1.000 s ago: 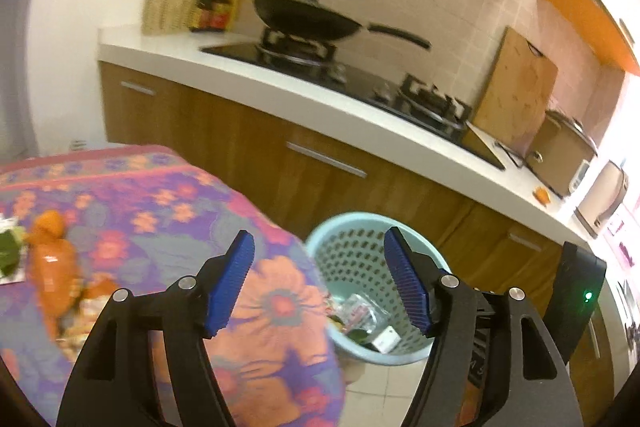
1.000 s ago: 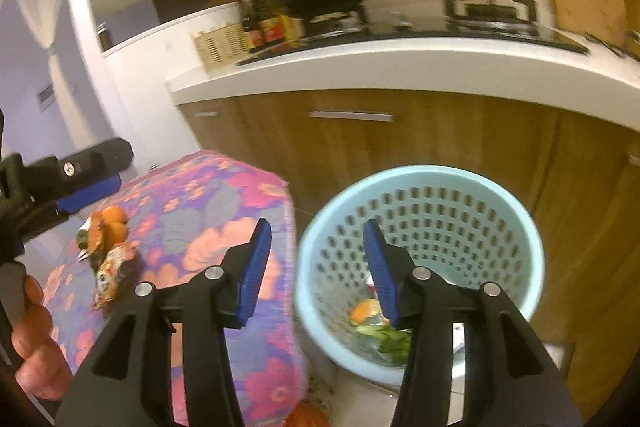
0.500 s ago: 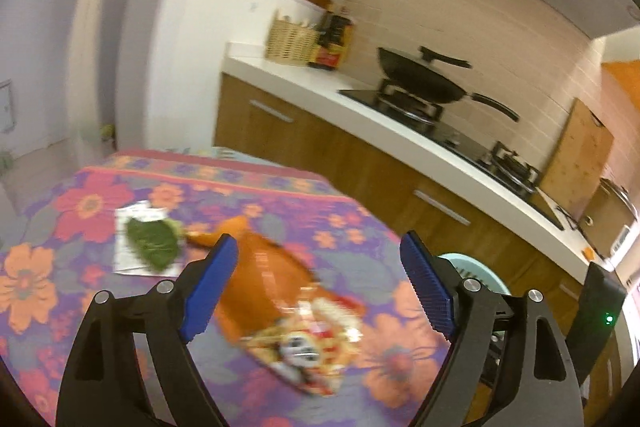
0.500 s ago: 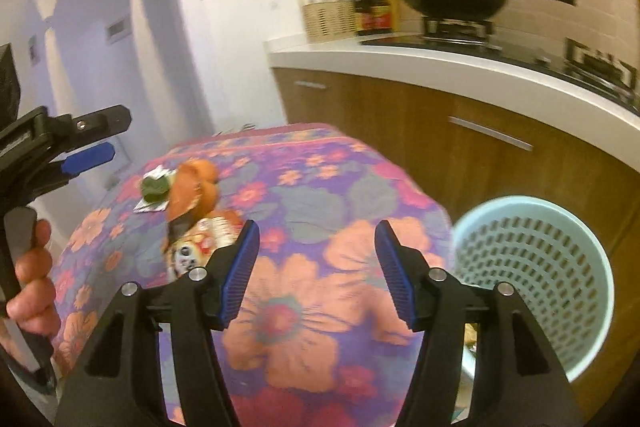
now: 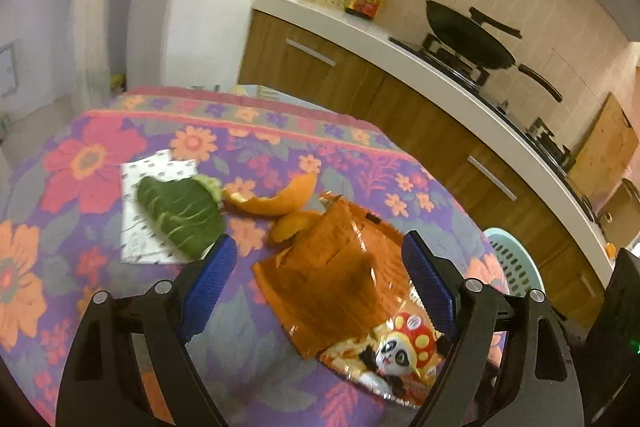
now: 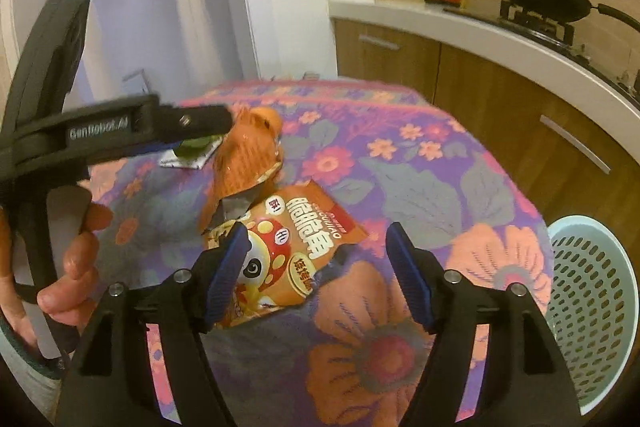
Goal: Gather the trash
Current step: 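Grasp the panda-printed snack bag with the right tool while the left tool grasps the orange wrapper, then lift the snack bag and orange wrapper and carry both over the wastebasket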
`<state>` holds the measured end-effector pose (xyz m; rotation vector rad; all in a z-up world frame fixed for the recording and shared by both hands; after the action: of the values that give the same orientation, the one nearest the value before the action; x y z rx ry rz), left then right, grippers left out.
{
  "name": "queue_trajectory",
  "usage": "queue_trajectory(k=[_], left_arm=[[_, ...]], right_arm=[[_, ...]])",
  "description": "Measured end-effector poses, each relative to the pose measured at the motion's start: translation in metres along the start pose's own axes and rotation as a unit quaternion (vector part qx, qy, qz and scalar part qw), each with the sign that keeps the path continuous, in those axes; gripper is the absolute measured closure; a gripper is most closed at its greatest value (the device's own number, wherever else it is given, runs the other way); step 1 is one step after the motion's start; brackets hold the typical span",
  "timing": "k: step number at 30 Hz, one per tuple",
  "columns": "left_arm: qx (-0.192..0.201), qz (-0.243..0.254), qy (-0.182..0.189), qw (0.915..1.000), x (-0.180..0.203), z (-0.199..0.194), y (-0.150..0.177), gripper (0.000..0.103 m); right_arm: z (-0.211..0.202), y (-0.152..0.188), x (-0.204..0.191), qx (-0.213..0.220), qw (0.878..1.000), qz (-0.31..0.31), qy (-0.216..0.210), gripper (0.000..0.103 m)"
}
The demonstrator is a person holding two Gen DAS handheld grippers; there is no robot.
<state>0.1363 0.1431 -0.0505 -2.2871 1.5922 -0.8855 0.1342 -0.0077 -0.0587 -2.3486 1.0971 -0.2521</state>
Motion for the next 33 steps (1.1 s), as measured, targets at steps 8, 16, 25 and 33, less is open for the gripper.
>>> queue_trajectory(k=[8,16,25,33], left_arm=[[-0.036,0.009,-0.010,0.9993,0.004,0.036,0.002,0.035],[-0.038,-0.003,0.008,0.9992,-0.002,0.038,0.009,0.053],[-0.004,-0.037,0.083,0.9959,-0.014,0.017,0.009,0.065],[0.029,-0.056,0.117,0.9912,-0.025,-0.003,0.006,0.065]], right_arm=[[0.025,0.000,0.002,-0.055,0.998,0.009,0.011,0.035],[0.032,0.005,-0.001,-0.073,0.997,-0.002,0.011,0.043],[0.032,0.006,-0.002,-0.072,0.997,-0.004,0.011,0.091],[0.023,0.008,-0.003,-0.047,0.998,-0.009,0.031,0.103]])
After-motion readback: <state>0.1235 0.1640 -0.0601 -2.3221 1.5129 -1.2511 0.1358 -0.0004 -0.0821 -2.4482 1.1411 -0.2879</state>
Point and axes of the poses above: each gripper's, at about its wrist camera, not at the fingertips, and z roughly the way its jaws point, x to its right, y to its underside, the point moved 7 cm from there along z, roughly the way its jaws point, and after that the axes turned 15 degrees about -x, right-handed, at the moved point
